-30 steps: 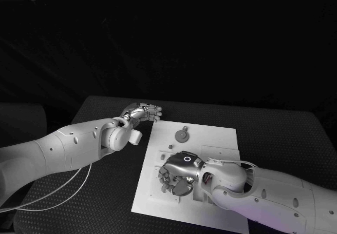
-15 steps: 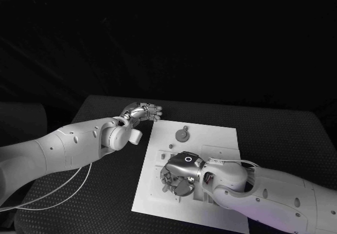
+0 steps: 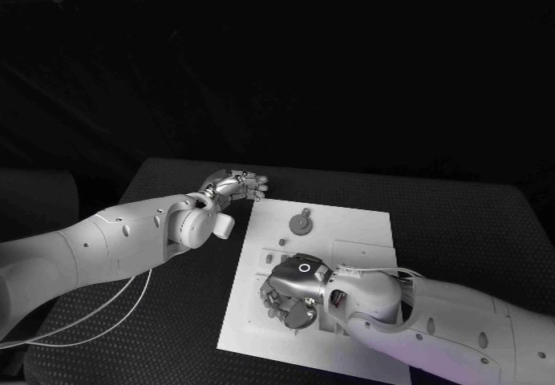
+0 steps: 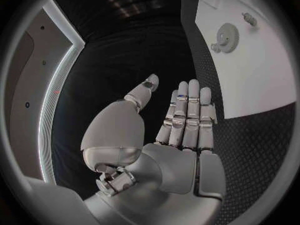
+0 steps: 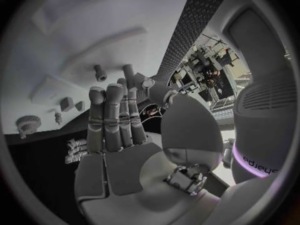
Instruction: Assemble the parts on the task board
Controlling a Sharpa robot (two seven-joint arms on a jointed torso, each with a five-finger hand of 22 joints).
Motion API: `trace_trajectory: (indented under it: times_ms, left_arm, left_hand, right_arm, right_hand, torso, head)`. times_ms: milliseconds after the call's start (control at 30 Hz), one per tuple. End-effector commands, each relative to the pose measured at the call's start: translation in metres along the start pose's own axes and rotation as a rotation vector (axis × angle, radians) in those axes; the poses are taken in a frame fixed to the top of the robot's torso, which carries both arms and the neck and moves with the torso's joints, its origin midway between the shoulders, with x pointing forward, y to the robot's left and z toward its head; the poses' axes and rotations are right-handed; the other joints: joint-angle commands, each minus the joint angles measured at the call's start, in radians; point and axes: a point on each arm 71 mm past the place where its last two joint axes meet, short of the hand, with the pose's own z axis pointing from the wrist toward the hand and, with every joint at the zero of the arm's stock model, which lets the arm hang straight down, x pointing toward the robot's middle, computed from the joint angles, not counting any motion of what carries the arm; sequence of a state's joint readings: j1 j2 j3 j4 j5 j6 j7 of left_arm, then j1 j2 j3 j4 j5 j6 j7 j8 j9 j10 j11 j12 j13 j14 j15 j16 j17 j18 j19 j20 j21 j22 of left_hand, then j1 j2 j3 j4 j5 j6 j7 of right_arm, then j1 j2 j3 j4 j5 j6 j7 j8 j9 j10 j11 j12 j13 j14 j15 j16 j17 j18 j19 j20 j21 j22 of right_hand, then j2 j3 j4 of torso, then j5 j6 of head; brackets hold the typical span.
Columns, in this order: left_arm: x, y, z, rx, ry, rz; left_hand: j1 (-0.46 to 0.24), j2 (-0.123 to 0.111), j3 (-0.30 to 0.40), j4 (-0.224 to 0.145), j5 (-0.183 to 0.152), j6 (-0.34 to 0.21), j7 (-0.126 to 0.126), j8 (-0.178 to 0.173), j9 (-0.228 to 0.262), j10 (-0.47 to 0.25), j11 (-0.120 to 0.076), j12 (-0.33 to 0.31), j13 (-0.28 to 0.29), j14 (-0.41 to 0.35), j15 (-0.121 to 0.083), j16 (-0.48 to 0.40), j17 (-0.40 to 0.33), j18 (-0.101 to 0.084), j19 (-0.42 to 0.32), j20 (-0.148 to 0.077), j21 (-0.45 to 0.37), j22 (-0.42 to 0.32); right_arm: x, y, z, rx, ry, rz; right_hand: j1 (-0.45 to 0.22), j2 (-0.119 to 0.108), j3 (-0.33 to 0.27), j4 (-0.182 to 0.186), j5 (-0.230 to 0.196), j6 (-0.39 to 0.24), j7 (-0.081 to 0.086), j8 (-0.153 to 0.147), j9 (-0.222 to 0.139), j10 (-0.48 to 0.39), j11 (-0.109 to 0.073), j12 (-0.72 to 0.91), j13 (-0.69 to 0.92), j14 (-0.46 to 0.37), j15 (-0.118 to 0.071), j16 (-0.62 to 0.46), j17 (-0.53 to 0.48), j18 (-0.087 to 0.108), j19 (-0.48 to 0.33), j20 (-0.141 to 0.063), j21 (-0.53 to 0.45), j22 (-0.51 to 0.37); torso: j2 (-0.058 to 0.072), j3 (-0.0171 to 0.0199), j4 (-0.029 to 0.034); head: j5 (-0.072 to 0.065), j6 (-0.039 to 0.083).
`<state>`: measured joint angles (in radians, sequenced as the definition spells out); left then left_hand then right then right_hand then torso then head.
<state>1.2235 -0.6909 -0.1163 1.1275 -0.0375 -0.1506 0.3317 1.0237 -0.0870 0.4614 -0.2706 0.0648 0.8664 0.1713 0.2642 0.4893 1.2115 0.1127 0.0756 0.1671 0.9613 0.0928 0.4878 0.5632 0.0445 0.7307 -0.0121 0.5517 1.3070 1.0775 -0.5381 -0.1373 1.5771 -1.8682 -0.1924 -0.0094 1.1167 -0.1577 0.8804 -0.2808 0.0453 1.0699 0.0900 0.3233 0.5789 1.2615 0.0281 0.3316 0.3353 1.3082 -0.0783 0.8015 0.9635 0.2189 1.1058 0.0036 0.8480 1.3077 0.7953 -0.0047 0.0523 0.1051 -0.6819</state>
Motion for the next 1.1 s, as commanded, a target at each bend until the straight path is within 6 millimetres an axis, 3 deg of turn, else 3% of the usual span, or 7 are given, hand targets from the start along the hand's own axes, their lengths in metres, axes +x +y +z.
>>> trace_trajectory:
  times_ms: [33, 300, 400, 533, 733, 900, 1100]
  left_arm:
    - [0.002, -0.001, 0.000, 0.006, 0.012, -0.009]
    - [0.002, -0.001, 0.000, 0.001, 0.017, -0.011]
    - [0.002, 0.000, 0.000, -0.002, 0.020, -0.012]
    - [0.001, 0.000, 0.000, -0.005, 0.015, -0.010]
    - [-0.001, 0.000, 0.000, -0.007, 0.013, -0.009]
    - [0.000, 0.000, 0.000, -0.009, 0.015, -0.010]
    - [-0.001, 0.000, 0.000, -0.010, 0.013, -0.009]
  left_hand:
    - [-0.009, -0.001, 0.001, 0.007, 0.002, -0.004, 0.004, 0.006, -0.001, -0.002, 0.005, -0.005, -0.001, -0.003, 0.001, -0.006, 0.001, 0.018, -0.002, 0.005, -0.005, 0.001]
    - [-0.009, -0.002, 0.001, 0.008, 0.002, -0.004, 0.004, 0.006, -0.001, -0.002, 0.005, -0.005, -0.001, -0.003, 0.001, -0.007, 0.002, 0.018, -0.002, 0.005, -0.005, 0.002]
    - [-0.008, -0.002, 0.001, 0.007, 0.002, -0.005, 0.004, 0.006, -0.002, -0.002, 0.005, -0.005, -0.001, -0.003, 0.001, -0.007, 0.002, 0.018, -0.002, 0.005, -0.005, 0.002]
    - [-0.008, -0.002, 0.001, 0.007, 0.002, -0.005, 0.004, 0.006, -0.002, -0.002, 0.005, -0.005, -0.002, -0.003, 0.001, -0.008, 0.003, 0.018, -0.002, 0.005, -0.006, 0.002]
    - [-0.012, -0.002, 0.000, 0.010, 0.001, -0.007, 0.005, 0.005, -0.003, -0.002, 0.005, -0.005, -0.002, -0.003, 0.001, -0.009, 0.004, 0.018, -0.001, 0.006, -0.006, 0.003]
    - [-0.012, -0.002, 0.000, 0.011, 0.001, -0.007, 0.005, 0.005, -0.003, -0.002, 0.005, -0.005, -0.002, -0.003, 0.001, -0.010, 0.005, 0.017, -0.002, 0.006, -0.007, 0.003]
    - [-0.013, -0.003, 0.000, 0.011, 0.001, -0.008, 0.006, 0.005, -0.003, -0.003, 0.005, -0.005, -0.002, -0.003, 0.001, -0.010, 0.005, 0.018, -0.002, 0.006, -0.007, 0.003]
  right_arm:
    - [0.006, 0.003, 0.001, -0.006, 0.040, -0.026]
    - [0.006, 0.002, 0.002, 0.003, 0.028, 0.011]
    - [0.007, -0.001, 0.000, 0.008, 0.027, 0.015]
    - [0.007, -0.002, -0.001, 0.009, 0.024, 0.039]
    - [0.004, -0.003, -0.002, 0.014, -0.011, 0.044]
    - [0.002, -0.006, -0.004, 0.028, -0.052, 0.054]
    - [-0.008, -0.011, -0.013, 0.029, -0.131, 0.096]
  right_hand:
    - [-0.012, -0.015, 0.020, -0.001, 0.018, 0.010, 0.004, -0.001, -0.001, 0.009, -0.003, 0.004, 0.001, -0.006, -0.004, 0.006, 0.000, 0.043, -0.010, 0.003, 0.005, 0.016]
    - [-0.072, -0.048, -0.010, -0.004, 0.109, -0.007, 0.011, -0.017, -0.007, -0.012, 0.005, -0.005, -0.002, -0.015, 0.004, 0.001, -0.006, 0.043, -0.019, 0.008, 0.009, 0.014]
    - [-0.118, -0.076, -0.076, -0.006, 0.128, -0.062, 0.035, -0.047, -0.018, -0.062, 0.023, -0.031, -0.015, -0.017, 0.020, -0.004, -0.015, 0.043, -0.024, 0.010, 0.007, 0.012]
    - [-0.133, -0.085, -0.153, -0.009, 0.152, -0.094, 0.048, -0.062, -0.022, -0.088, 0.032, -0.043, -0.025, -0.022, 0.028, -0.003, -0.018, 0.043, -0.033, 0.010, 0.005, 0.011]
    - [-0.180, -0.086, -0.263, -0.008, 0.142, -0.153, 0.073, -0.090, -0.041, -0.139, 0.052, -0.077, -0.057, -0.034, 0.046, 0.002, -0.018, 0.043, -0.044, 0.012, 0.000, 0.008]
    - [-0.179, -0.083, -0.282, -0.005, 0.102, -0.162, 0.076, -0.093, -0.048, -0.145, 0.055, -0.084, -0.074, -0.039, 0.049, 0.003, -0.020, 0.043, -0.047, 0.013, -0.005, 0.004]
    - [-0.182, -0.093, -0.286, -0.002, 0.098, -0.168, 0.079, -0.095, -0.054, -0.152, 0.059, -0.091, -0.085, -0.040, 0.052, 0.007, -0.020, 0.043, -0.047, 0.014, -0.007, 0.002]
  torso:
    - [0.001, -0.0012, 0.0003]
    - [0.001, -0.0017, -0.0001]
    - [0.001, -0.0014, 0.0002]
    - [0.001, -0.0005, 0.0005]
    - [0.001, 0.0001, -0.0005]
    - [0.001, -0.0003, -0.0001]
    - [0.001, -0.0001, -0.0003]
  head:
    - [0.000, -0.001]
    - [-0.002, -0.001]
    - [-0.003, 0.001]
    - [-0.005, 0.001]
    - [-0.007, 0.002]
    - [-0.009, 0.005]
    - [-0.012, 0.007]
